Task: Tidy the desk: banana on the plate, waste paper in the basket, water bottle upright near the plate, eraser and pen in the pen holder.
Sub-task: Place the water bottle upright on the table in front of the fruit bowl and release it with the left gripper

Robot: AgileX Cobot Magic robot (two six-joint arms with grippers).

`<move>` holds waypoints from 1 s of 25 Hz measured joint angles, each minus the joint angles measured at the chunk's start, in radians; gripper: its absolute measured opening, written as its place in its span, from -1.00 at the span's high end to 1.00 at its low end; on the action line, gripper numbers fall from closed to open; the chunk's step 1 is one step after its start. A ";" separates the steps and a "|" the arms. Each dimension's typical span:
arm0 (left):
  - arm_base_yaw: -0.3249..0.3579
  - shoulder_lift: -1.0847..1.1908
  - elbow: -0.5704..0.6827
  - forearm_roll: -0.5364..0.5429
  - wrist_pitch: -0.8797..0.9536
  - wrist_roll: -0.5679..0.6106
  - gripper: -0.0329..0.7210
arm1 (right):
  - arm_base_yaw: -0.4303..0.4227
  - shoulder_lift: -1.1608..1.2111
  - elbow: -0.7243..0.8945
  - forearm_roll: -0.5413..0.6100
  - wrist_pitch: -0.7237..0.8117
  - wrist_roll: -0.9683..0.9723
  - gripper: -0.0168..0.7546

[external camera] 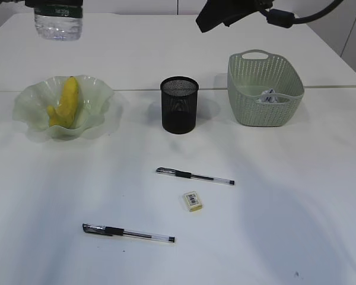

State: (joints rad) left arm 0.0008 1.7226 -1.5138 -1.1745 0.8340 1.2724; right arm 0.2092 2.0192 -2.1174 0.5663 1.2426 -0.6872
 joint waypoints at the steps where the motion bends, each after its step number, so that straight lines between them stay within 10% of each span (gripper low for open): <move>1: 0.005 -0.005 0.000 0.000 0.014 0.017 -0.05 | 0.000 0.000 0.000 -0.002 0.000 0.000 -0.50; 25: 0.198 -0.016 0.050 -0.134 0.309 0.265 -0.05 | 0.000 0.011 0.000 -0.004 0.002 0.023 -0.50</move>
State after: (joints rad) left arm 0.1992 1.7062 -1.4638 -1.3085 1.1434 1.5372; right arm 0.2092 2.0298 -2.1174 0.5625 1.2442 -0.6644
